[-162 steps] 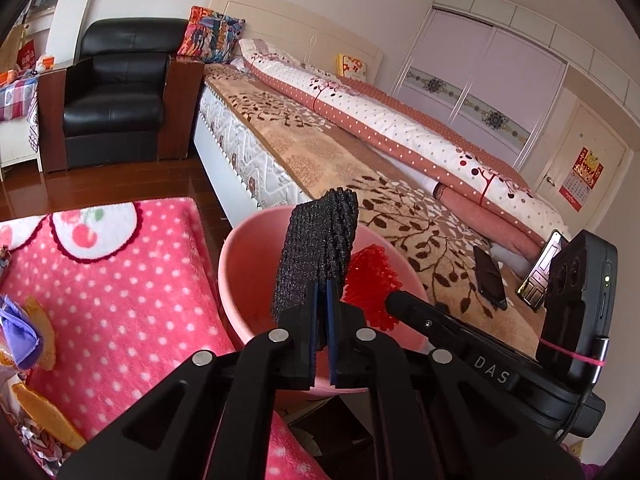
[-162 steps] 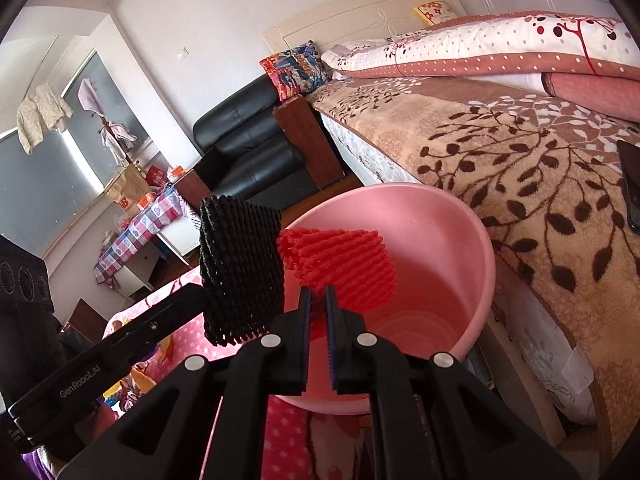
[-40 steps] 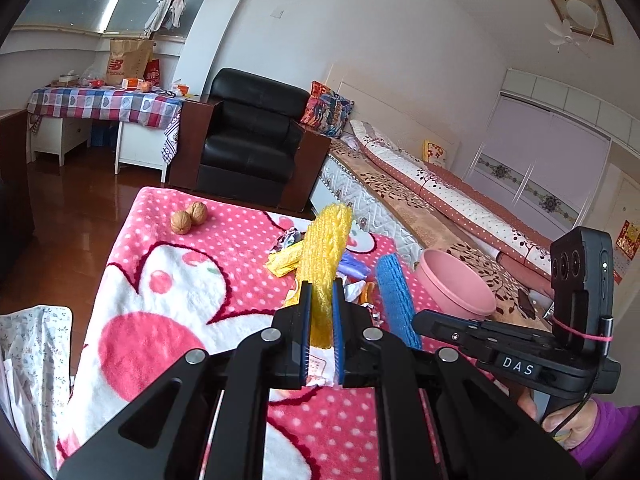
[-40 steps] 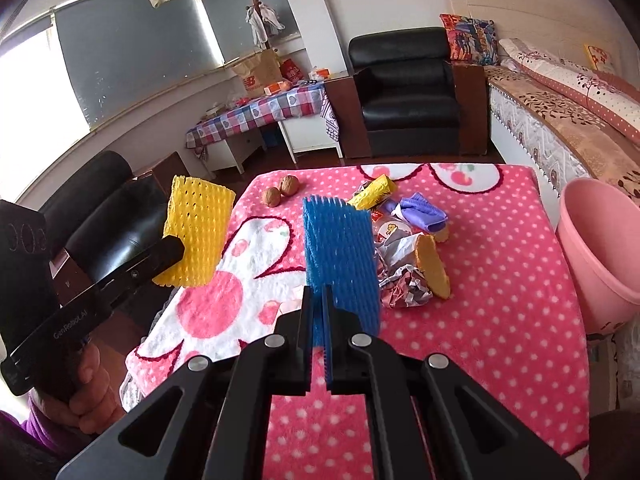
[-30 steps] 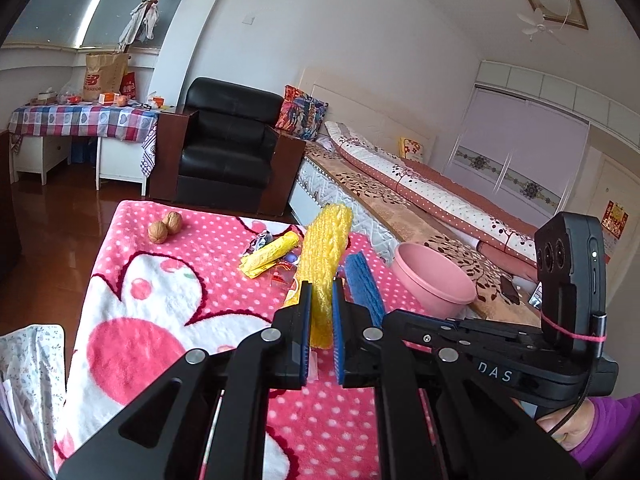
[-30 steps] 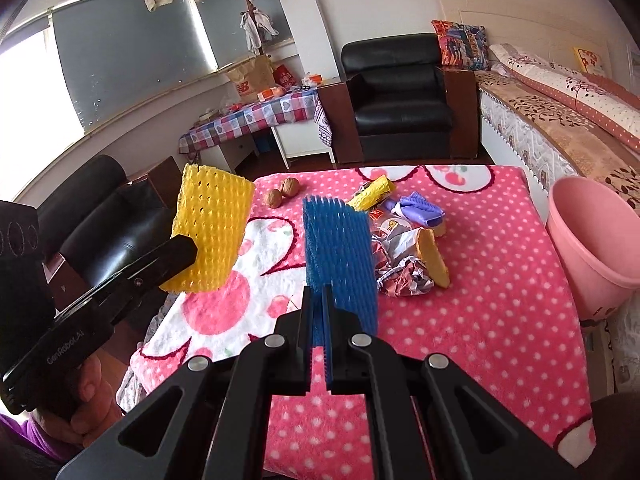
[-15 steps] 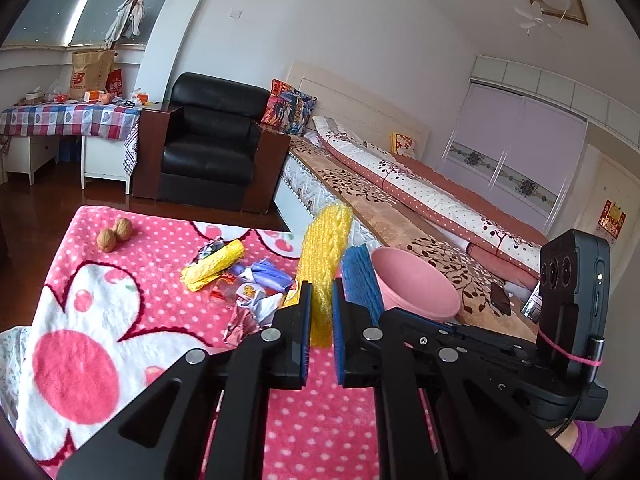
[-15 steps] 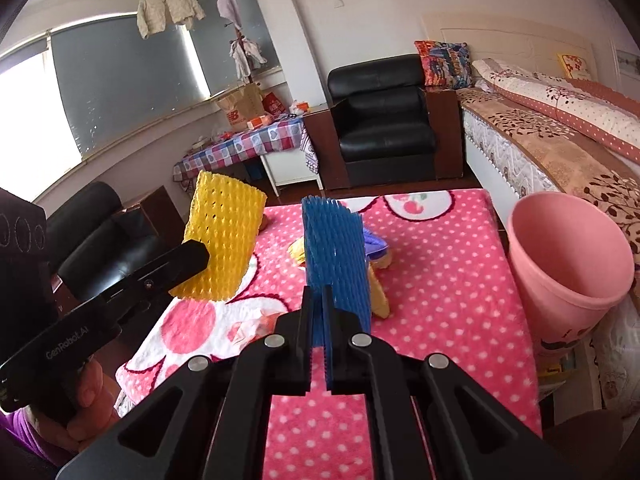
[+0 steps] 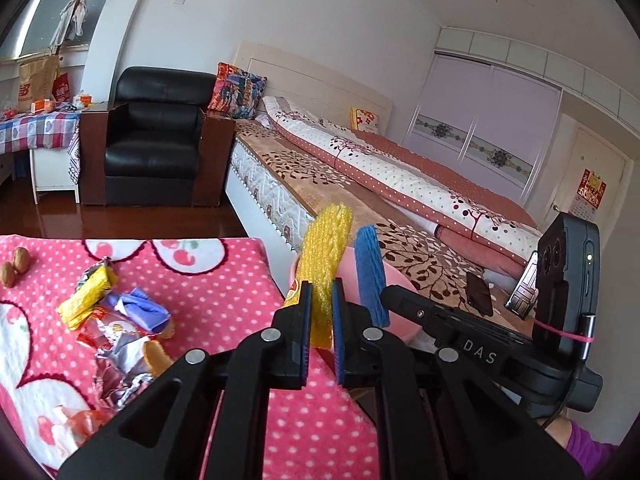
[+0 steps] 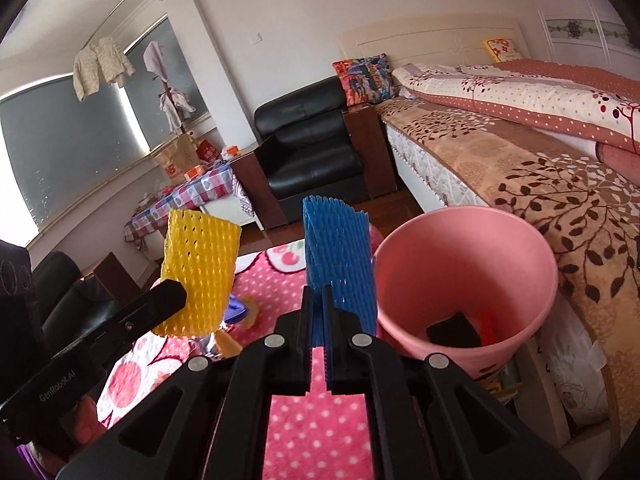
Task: Collect trash
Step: 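Carry both nets over the pink bucket and open both tools to release, then bring both tools back to the table near the crumpled wrappers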
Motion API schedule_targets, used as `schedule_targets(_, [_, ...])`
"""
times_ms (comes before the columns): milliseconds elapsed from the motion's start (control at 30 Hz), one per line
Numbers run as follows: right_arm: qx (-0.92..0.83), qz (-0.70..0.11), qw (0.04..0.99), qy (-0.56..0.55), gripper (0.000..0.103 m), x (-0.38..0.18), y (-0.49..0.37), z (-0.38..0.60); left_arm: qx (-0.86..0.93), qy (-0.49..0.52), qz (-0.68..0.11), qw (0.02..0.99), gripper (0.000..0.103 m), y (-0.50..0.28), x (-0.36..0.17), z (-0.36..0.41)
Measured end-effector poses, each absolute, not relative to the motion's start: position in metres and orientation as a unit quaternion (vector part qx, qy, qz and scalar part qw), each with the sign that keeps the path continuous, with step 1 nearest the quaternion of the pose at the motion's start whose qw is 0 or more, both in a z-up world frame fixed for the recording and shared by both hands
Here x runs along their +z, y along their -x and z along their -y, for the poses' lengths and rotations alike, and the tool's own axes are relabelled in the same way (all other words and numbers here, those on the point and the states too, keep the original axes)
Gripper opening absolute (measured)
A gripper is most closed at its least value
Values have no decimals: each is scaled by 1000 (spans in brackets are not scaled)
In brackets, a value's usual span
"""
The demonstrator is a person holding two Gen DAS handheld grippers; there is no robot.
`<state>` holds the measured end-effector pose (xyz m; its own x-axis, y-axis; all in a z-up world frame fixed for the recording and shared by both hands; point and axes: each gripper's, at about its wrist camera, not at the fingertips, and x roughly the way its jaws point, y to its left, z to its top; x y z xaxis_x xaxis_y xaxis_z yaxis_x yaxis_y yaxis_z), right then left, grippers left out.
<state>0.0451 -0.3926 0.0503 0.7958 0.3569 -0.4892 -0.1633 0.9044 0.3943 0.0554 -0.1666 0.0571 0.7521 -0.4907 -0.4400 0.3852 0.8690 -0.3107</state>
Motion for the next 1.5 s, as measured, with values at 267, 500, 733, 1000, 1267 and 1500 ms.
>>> schedule_targets(267, [114,-301,926,-196,4,27,-96,440,-248,105,-296,917,9,-102,35,218])
schedule_targets(500, [98,-325,917,-211,4,-2,-127,464,-266,105,-309,907,9,-136,21,252])
schedule_targets(733, [84,-350,906,-223,6,-32,-146,480,-255,88,-343,900,10,-155,-8,272])
schedule_targets(1000, [65,-354,903,-234,40,-40,-139,489,-241,81,-361,897,43,-157,-14,271])
schedule_targets(1267, [71,-324,922,-199,45,-9,-99,461,-231,92,-341,907,43,-129,8,250])
schedule_targets(1500, [86,-308,932,-173,47,13,-61,421,-209,65,-307,926,43,-86,31,216])
